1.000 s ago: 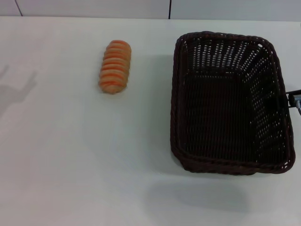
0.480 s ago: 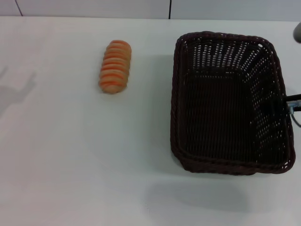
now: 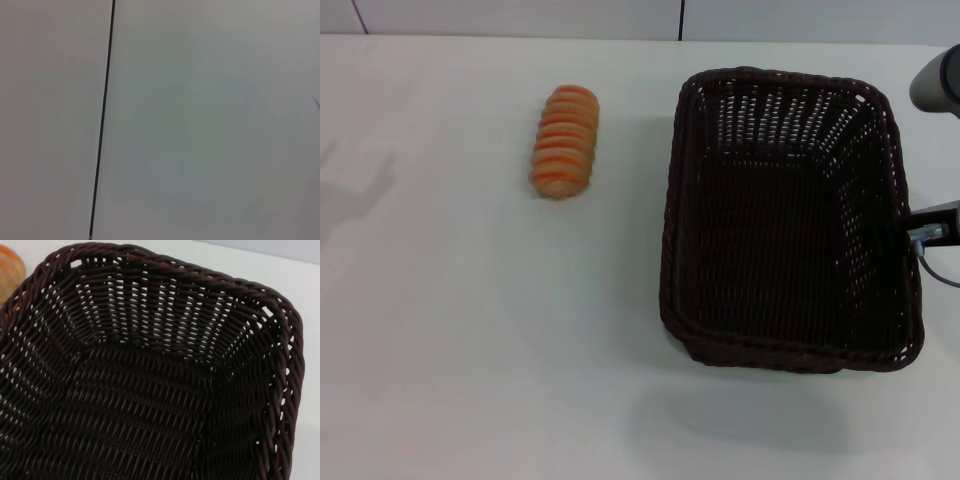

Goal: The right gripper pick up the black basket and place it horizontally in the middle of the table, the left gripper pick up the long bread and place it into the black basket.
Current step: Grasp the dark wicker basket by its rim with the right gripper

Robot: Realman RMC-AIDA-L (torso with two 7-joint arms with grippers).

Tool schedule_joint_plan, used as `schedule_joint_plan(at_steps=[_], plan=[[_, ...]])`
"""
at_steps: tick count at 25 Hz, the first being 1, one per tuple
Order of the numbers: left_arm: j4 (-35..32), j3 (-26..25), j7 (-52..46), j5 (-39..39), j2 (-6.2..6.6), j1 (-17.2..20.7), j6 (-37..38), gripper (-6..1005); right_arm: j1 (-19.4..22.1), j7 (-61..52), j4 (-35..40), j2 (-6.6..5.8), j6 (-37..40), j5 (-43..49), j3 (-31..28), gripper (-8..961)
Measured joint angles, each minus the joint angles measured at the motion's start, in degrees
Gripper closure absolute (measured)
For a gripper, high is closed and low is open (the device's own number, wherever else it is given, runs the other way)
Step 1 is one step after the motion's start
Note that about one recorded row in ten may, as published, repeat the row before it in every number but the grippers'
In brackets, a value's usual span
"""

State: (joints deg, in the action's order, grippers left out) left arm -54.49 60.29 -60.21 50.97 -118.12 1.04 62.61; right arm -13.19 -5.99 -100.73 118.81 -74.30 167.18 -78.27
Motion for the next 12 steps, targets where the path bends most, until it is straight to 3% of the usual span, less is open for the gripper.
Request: schedule_joint_plan(at_steps=[2, 12], plan=[[0.0, 0.0, 0.0, 0.0, 0.00, 0.0, 0.1, 143, 0.3, 0.8, -0.2, 0.01, 0.3, 0.0, 0.1, 709], [0.0, -0.6, -0.2, -0.1, 0.00, 0.2, 1.4, 144, 4.3, 15.1, -6.8, -0.17, 2.0, 0.0, -1.4, 715]])
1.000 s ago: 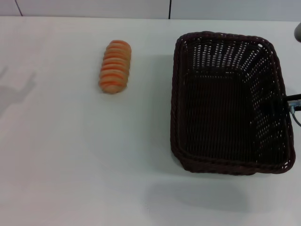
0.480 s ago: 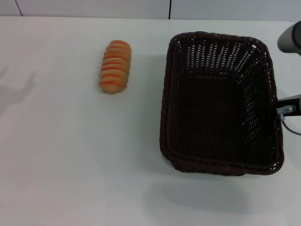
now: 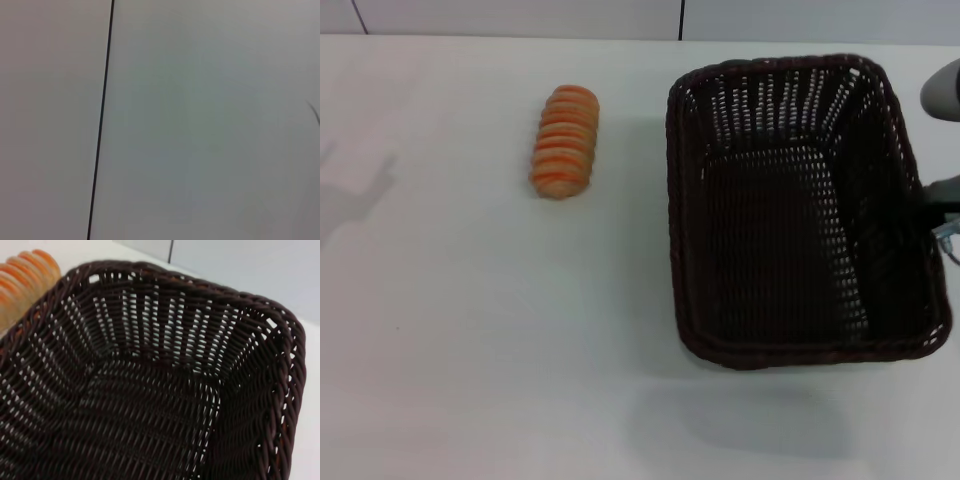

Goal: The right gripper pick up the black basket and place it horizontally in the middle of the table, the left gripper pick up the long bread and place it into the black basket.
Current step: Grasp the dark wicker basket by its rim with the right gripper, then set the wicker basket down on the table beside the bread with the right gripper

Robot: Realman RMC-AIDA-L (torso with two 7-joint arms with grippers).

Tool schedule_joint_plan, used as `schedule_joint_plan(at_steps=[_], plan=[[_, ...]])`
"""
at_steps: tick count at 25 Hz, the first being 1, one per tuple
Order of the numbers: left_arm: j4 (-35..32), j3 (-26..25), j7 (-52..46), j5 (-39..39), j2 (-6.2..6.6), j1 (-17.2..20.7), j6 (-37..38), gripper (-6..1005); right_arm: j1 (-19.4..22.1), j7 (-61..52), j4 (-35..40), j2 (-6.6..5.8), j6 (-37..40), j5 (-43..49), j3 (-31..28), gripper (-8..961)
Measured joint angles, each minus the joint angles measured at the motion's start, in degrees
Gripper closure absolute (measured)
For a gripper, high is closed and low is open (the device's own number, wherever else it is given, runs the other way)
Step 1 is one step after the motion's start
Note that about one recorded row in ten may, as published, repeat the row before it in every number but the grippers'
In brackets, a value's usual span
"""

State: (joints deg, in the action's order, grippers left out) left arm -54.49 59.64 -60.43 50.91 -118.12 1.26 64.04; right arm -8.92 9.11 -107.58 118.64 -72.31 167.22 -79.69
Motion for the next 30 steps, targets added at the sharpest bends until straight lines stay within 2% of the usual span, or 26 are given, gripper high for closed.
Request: schedule_joint_plan(at_steps=[11, 13, 14, 15, 17, 18, 19, 20, 21, 23, 24, 26, 27, 28, 29, 30], plan=[[-0.3, -0.1, -0.4, -0.1, -0.09, 0.1, 0.1, 144, 0.3, 19.5, -1.8, 0.15, -0.5, -0.3, -2.9, 716], [-0.6, -0.1, -0.5, -0.1, -0.09, 0.1, 0.3, 144, -1.2, 24.5, -2.2, 0.13, -2.1, -2.2, -6.4, 716], [-0.6, -0.1, -0.5, -0.1, -0.09, 0.1, 0.3, 144, -1.2, 24.5, -2.2, 0.13, -2.1, -2.2, -6.4, 716], [-0.6, -0.1, -0.5, -0.1, -0.09, 0.1, 0.3, 144, -2.8, 28.0, -2.0, 0.11, -4.3, -5.3, -10.1, 716], [-0.6, -0.1, -0.5, 0.0, -0.09, 0.1, 0.2, 144, -3.9, 29.9, -1.7, 0.07, -6.1, -7.4, -12.2, 717], [-0.6, -0.1, -0.6, 0.0, -0.10, 0.0, 0.1, 144, -6.4, 33.6, -0.6, 0.04, -9.5, -10.5, -16.0, 717], [-0.6, -0.1, -0.6, 0.0, -0.10, 0.0, 0.1, 144, -6.4, 33.6, -0.6, 0.04, -9.5, -10.5, -16.0, 718], [-0.6, -0.1, -0.6, 0.0, -0.12, 0.0, 0.0, 144, -9.1, 36.9, 0.9, 0.00, -13.0, -11.9, -19.1, 718], [-0.5, 0.0, -0.6, 0.0, -0.15, 0.0, 0.0, 144, -9.1, 36.9, 0.9, 0.00, -13.0, -11.9, -19.1, 719], [-0.5, 0.0, -0.6, 0.0, -0.15, 0.0, 0.0, 144, -13.7, 42.4, 3.8, -0.06, -18.3, -13.6, -23.1, 720], [-0.5, 0.0, -0.6, 0.0, -0.15, 0.0, 0.0, 144, -13.7, 42.4, 3.8, -0.06, -18.3, -13.6, -23.1, 721], [-0.2, 0.4, -0.6, 0.0, -0.25, -0.2, -0.1, 144, -17.8, 47.3, 6.4, -0.21, -22.9, -14.3, -25.9, 729], [-0.2, 0.4, -0.6, 0.0, -0.25, -0.2, -0.1, 144, -17.8, 47.3, 6.4, -0.21, -22.9, -14.3, -25.9, 737], [-0.2, 0.4, -0.6, 0.0, -0.25, -0.2, -0.1, 144, -20.3, 49.3, 8.0, -0.55, -25.5, -14.4, -26.8, 745], [-0.1, 0.4, -0.6, 0.0, -0.33, -0.3, -0.1, 144, -20.3, 49.3, 8.0, -0.55, -25.5, -14.4, -26.8, 749], [-0.1, 0.4, -0.6, 0.0, -0.33, -0.3, -0.1, 144, -22.0, 50.4, 9.4, -0.86, -26.9, -14.4, -27.1, 753]])
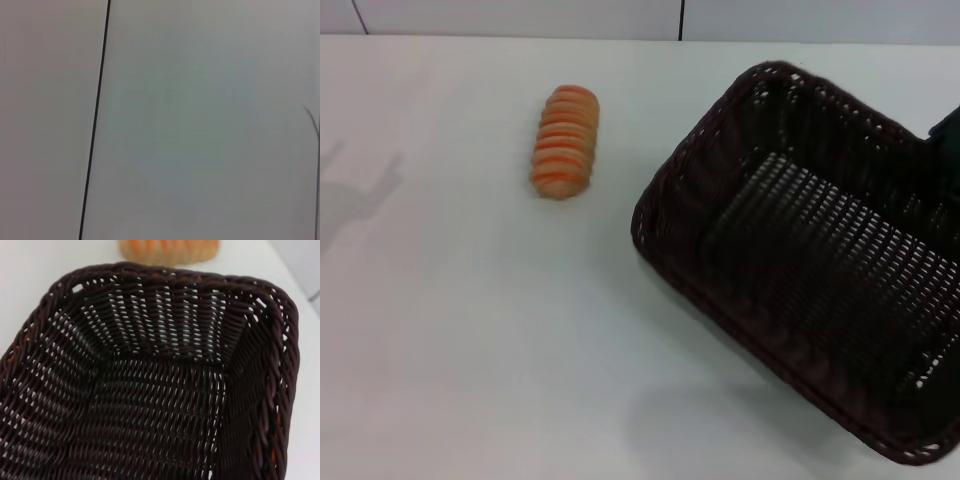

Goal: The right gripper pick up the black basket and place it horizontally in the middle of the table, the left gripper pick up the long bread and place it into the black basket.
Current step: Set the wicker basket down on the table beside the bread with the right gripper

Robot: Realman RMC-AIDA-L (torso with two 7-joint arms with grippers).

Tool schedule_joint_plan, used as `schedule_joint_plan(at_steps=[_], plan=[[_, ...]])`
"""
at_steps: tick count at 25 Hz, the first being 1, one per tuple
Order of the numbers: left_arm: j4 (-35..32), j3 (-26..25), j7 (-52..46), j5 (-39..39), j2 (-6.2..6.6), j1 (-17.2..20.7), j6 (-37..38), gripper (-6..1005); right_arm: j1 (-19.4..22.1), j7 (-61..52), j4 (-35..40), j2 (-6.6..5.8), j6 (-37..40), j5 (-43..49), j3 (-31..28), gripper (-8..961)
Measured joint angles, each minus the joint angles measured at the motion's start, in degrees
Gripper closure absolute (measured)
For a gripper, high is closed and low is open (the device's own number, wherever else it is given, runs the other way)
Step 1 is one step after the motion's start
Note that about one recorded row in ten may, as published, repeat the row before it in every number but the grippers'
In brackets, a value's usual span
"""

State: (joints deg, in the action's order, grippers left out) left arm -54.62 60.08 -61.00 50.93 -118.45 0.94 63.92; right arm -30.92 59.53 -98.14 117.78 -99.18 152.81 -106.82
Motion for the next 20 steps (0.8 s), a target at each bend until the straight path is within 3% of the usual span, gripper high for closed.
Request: schedule_joint_plan(at_steps=[3, 5, 10, 12, 13, 14, 15, 16, 18, 20], plan=[[0.0, 0.0, 0.0, 0.0, -0.05, -0.1, 0.0, 144, -4.8, 3.0, 6.2, -1.30, -2.2, -0.1, -0.7, 765], [0.0, 0.0, 0.0, 0.0, -0.05, -0.1, 0.0, 144, -5.4, 3.6, 7.3, -1.59, -2.3, 0.0, -0.8, 773], [-0.7, 1.6, -0.8, 0.1, 0.11, -0.4, -0.1, 145, -8.5, 8.2, 13.9, -3.62, -2.7, 0.2, -1.7, 787], [-1.3, 2.3, -0.8, 0.1, 0.21, -0.3, 0.1, 145, -9.8, 10.2, 16.8, -4.81, -3.0, 0.3, -1.7, 788], [-1.3, 2.3, -0.8, 0.2, 0.16, -0.5, 0.0, 145, -11.2, 12.0, 19.8, -6.03, -3.0, 0.4, -1.7, 789], [-1.3, 2.3, -0.8, 0.2, 0.16, -0.5, 0.0, 145, -11.2, 12.0, 19.8, -6.03, -3.0, 0.4, -1.7, 790], [-1.3, 2.3, -0.8, 0.2, 0.16, -0.5, 0.0, 145, -13.2, 13.7, 23.2, -7.38, -2.4, 0.5, -1.7, 791], [-1.1, 2.5, -0.8, 0.2, 0.07, -0.9, -0.3, 145, -13.2, 13.7, 23.2, -7.38, -2.4, 0.5, -1.7, 791], [-0.6, 2.7, -0.7, 0.5, 0.06, -1.4, -0.7, 145, -16.2, 16.1, 27.7, -8.90, -0.5, 0.8, -2.7, 792], [-0.6, 2.7, -0.7, 0.5, 0.06, -1.4, -0.7, 145, -18.1, 17.8, 30.2, -9.61, 1.7, 1.1, -3.7, 793]])
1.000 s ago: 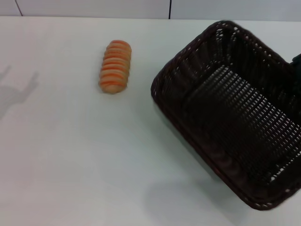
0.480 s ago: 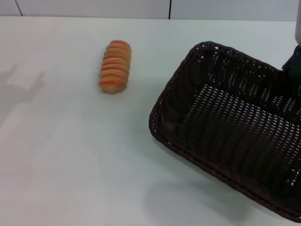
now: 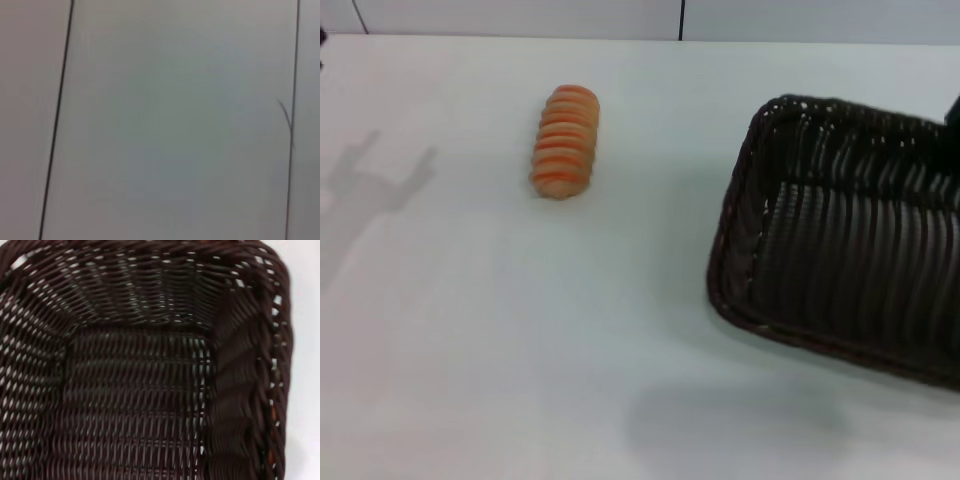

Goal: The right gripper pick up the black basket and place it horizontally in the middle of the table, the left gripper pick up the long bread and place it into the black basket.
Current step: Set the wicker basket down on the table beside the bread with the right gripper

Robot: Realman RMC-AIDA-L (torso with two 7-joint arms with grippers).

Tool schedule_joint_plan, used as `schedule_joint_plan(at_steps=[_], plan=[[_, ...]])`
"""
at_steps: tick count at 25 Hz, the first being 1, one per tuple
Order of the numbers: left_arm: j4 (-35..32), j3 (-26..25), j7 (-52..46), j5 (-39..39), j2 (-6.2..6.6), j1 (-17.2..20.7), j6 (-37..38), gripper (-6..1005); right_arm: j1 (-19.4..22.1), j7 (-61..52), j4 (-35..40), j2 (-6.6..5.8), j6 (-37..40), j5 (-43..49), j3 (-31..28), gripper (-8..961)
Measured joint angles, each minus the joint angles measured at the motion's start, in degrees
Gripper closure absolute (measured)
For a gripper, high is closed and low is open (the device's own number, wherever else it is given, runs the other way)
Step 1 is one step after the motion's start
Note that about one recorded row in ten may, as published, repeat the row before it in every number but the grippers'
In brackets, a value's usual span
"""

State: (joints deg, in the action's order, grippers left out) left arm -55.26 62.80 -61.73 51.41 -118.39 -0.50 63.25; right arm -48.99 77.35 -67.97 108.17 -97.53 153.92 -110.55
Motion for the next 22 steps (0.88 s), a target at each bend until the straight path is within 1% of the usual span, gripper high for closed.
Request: schedule_joint_plan(at_steps=[1, 3, 4, 6, 7, 8, 9, 11, 12, 13, 14, 18, 22], plan=[[0.1, 0.8, 0.2, 0.4, 0.01, -0.4, -0.8, 145, 0.0, 0.0, 0.0, 0.00, 0.0, 0.0, 0.0, 793], [0.2, 1.8, 0.7, 0.4, 0.06, -0.6, -1.4, 145, -1.8, 2.0, 2.4, -0.20, 3.4, 0.2, -1.2, 794], [0.2, 1.8, 0.7, 0.4, 0.06, -0.6, -1.4, 145, -1.8, 2.0, 2.4, -0.20, 3.4, 0.2, -1.2, 795], [0.2, 1.9, 0.8, 0.4, 0.04, -0.7, -1.5, 145, -2.7, 2.7, 3.6, 0.21, 5.9, -0.1, -1.4, 801], [0.1, 2.0, 0.8, 0.4, 0.01, -0.7, -1.5, 145, -3.1, 2.8, 4.0, 0.59, 6.8, -0.3, -1.4, 806], [0.0, 2.1, 0.8, 0.4, 0.01, -0.6, -1.5, 145, -3.7, 2.9, 4.8, 1.87, 8.7, -1.0, -1.2, 812], [-0.1, 2.2, 0.8, 0.4, 0.01, -0.5, -1.5, 145, -3.7, 2.9, 4.8, 1.87, 8.7, -1.0, -1.2, 812], [-0.1, 2.2, 0.8, 0.4, 0.01, -0.5, -1.5, 145, -3.9, 2.9, 5.2, 3.43, 10.3, -1.6, -1.0, 813], [-0.1, 2.2, 0.8, 0.4, 0.01, -0.5, -1.5, 145, -4.0, 2.8, 5.6, 4.27, 11.1, -1.7, -0.9, 813], [-0.3, 2.4, 0.7, 0.4, 0.01, -0.1, -1.4, 145, -4.4, 2.7, 6.8, 5.73, 12.4, -1.8, -0.7, 814], [-0.3, 2.4, 0.7, 0.4, 0.03, 0.0, -1.2, 145, -4.4, 2.7, 6.8, 5.73, 12.4, -1.8, -0.7, 814], [-0.2, 2.0, 0.8, 0.4, 0.17, 0.1, -1.1, 145, -5.2, 1.4, 8.5, 6.77, 14.3, -2.3, -0.2, 815], [-0.3, 1.8, 0.8, 0.4, 0.26, 0.2, -1.0, 145, -5.3, 0.9, 8.5, 7.02, 15.3, -3.1, 0.1, 810]])
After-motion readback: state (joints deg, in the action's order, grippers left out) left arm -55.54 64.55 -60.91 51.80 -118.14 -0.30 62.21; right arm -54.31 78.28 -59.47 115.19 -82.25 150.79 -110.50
